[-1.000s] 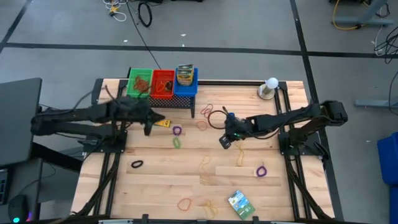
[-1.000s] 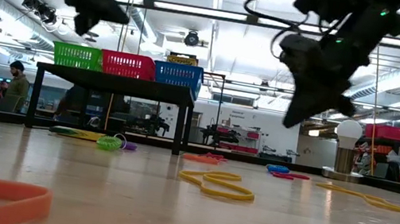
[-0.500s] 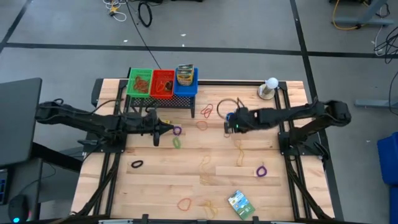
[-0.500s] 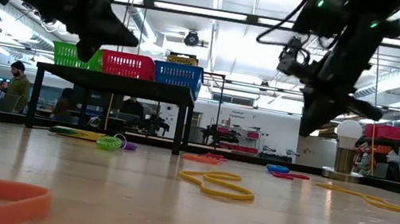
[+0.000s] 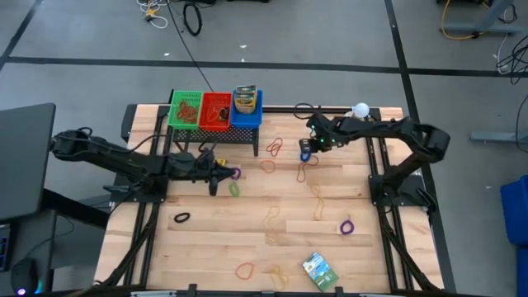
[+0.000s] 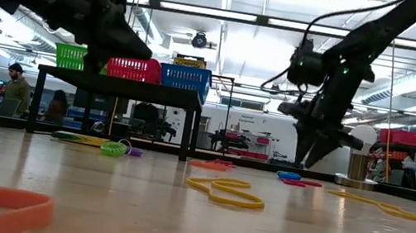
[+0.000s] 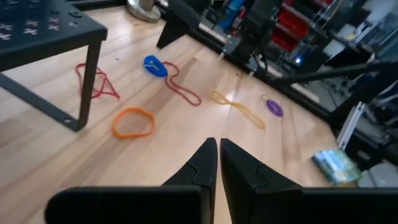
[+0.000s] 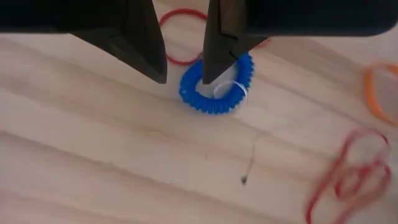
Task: Pick & Place Office Desk Supplies
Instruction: Put the blue spring rubber band into the red bin on the shelf
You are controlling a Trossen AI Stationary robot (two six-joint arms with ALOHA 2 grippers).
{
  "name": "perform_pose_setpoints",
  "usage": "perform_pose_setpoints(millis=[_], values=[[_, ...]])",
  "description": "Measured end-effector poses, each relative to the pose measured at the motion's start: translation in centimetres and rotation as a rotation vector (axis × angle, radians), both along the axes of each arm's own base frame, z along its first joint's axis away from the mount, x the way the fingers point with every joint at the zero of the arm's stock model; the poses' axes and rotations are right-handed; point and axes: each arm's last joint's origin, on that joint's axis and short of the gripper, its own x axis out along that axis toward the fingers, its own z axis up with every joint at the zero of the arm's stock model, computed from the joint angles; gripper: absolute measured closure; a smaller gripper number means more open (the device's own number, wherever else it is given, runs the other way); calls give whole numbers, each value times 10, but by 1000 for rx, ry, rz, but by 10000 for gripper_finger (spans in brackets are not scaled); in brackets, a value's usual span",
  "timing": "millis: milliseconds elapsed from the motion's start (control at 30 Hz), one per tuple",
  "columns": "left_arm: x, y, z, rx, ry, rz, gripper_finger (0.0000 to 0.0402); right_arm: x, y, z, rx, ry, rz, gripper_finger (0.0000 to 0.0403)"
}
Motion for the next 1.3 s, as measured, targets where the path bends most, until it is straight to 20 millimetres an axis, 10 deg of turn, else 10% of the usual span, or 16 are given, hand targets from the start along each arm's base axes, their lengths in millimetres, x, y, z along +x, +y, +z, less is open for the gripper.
perform_pose_setpoints(millis=[700, 1300], values=[[26, -1, -2, -151, -91, 42, 348, 12, -7, -26, -21, 7, 202, 378], [63, 3, 74, -160, -226, 179, 198, 49, 120, 104, -602, -580, 159, 392]])
